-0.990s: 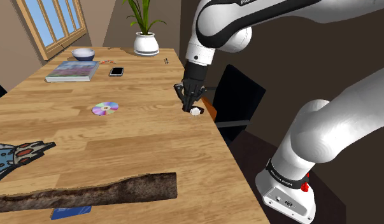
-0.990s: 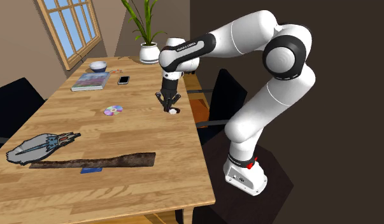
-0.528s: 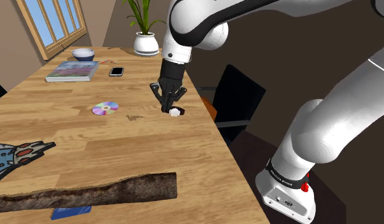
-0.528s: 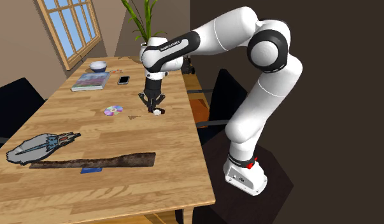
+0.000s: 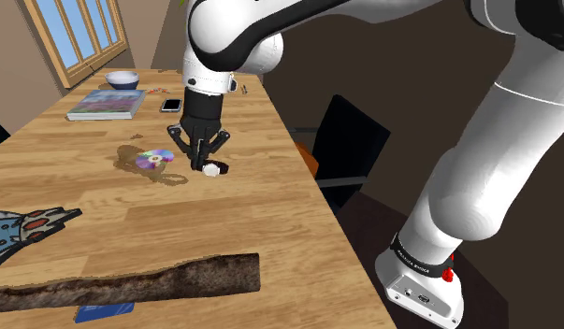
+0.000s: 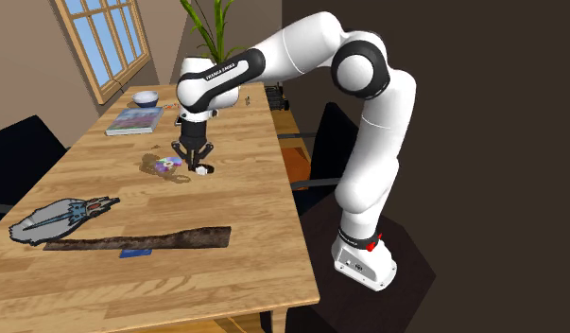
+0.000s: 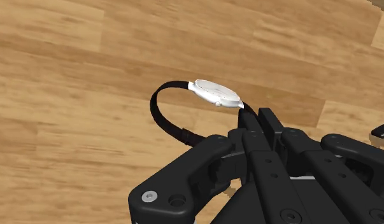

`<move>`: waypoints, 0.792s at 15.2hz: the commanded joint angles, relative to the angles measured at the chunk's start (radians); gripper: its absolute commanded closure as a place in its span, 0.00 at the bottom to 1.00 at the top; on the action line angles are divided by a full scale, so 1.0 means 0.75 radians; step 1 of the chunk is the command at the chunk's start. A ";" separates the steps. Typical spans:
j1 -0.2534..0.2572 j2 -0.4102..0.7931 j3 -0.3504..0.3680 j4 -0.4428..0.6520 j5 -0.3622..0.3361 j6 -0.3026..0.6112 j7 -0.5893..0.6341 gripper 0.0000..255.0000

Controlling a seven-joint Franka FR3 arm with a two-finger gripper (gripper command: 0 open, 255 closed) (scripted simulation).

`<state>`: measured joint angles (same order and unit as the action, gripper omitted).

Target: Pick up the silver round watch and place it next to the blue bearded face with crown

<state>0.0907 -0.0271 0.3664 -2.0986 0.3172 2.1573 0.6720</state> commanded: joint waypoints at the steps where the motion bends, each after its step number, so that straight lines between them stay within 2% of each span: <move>1: 0.021 0.089 0.025 0.101 -0.045 0.000 0.072 1.00; 6: 0.097 0.338 0.053 0.397 -0.182 -0.032 0.236 1.00; 12: 0.240 0.667 0.041 0.851 -0.339 -0.147 0.400 1.00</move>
<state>0.2521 0.4326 0.3999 -1.5183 0.0814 2.0633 0.9529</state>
